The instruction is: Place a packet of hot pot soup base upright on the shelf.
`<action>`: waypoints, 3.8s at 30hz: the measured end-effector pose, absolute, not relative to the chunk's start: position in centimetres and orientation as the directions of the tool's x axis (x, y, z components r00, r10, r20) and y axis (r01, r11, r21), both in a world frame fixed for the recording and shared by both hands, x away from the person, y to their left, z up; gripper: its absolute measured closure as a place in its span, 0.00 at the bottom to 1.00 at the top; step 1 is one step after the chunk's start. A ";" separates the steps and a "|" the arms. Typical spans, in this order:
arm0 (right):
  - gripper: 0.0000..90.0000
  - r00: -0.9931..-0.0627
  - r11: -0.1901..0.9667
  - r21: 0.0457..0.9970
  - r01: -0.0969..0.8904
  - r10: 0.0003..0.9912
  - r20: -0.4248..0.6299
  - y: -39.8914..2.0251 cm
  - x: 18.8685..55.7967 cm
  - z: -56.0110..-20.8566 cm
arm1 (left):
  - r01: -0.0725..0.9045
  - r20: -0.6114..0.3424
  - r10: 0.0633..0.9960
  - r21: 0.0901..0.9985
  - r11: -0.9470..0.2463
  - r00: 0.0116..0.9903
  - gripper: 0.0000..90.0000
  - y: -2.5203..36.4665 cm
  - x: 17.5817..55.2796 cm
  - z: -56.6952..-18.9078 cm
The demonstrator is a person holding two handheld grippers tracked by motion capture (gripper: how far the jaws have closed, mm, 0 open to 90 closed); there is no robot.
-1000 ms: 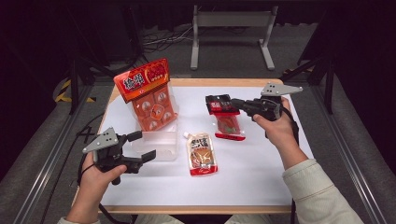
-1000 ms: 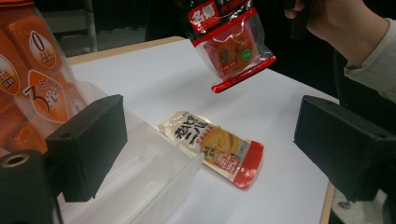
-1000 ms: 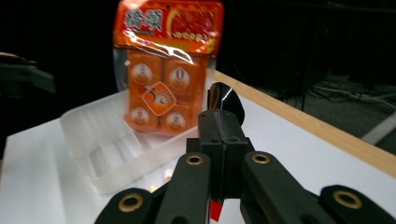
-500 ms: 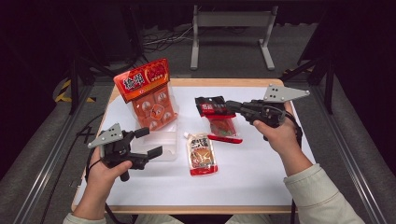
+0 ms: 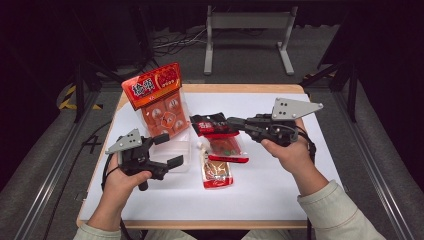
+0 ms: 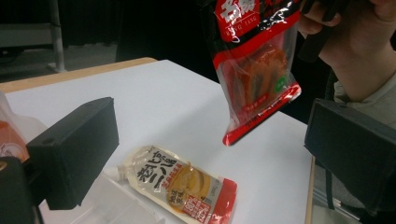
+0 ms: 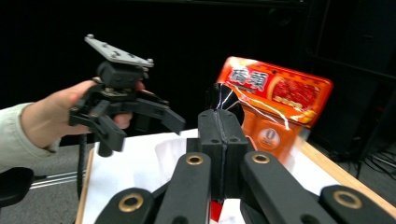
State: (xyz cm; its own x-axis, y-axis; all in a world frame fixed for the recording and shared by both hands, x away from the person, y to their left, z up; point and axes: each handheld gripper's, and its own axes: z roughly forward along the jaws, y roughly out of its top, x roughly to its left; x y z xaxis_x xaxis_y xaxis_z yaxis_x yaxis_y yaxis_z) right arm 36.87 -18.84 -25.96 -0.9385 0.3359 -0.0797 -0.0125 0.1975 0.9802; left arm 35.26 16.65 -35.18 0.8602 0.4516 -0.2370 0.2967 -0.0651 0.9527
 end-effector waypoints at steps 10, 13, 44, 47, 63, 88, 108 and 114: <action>1.00 -0.956 0.171 0.984 -0.055 0.275 -0.101 -17.2 35.7 -25.8 | 0.282 -0.260 0.391 0.960 0.003 0.883 0.10 14.6 35.8 -35.1; 1.00 -0.961 0.163 0.985 -0.062 0.258 -0.104 -16.8 35.4 -25.8 | 0.281 -0.263 0.373 0.960 0.006 0.890 0.13 14.2 35.9 -35.1; 1.00 -0.968 0.143 0.988 -0.062 0.232 -0.094 -15.8 35.3 -27.1 | 0.286 -0.278 0.116 0.957 -0.056 0.953 0.75 12.8 35.6 -36.1; 1.00 -0.968 0.141 0.988 -0.063 0.233 -0.095 -15.9 35.3 -27.1 | 0.284 -0.276 0.115 0.957 -0.062 0.954 0.75 12.9 35.6 -35.9; 0.78 -0.943 0.136 0.990 -0.043 0.321 -0.085 -16.7 35.7 -26.8 | 0.228 -0.198 0.223 0.967 -0.117 0.954 0.76 14.5 36.0 -33.5; 0.67 -0.912 0.149 0.988 0.046 0.411 -0.020 -21.1 36.2 -29.8 | 0.162 -0.060 0.396 0.960 -0.230 0.916 0.76 20.9 39.8 -31.8; 0.63 -0.904 0.106 0.990 0.096 0.426 0.042 -22.4 36.3 -31.6 | 0.131 0.027 0.420 0.930 -0.342 0.907 0.76 22.1 40.5 -35.0; 0.62 -0.902 0.105 0.989 0.100 0.430 0.046 -22.6 36.3 -31.8 | 0.152 0.022 0.431 0.919 -0.365 0.902 0.76 21.9 40.8 -35.5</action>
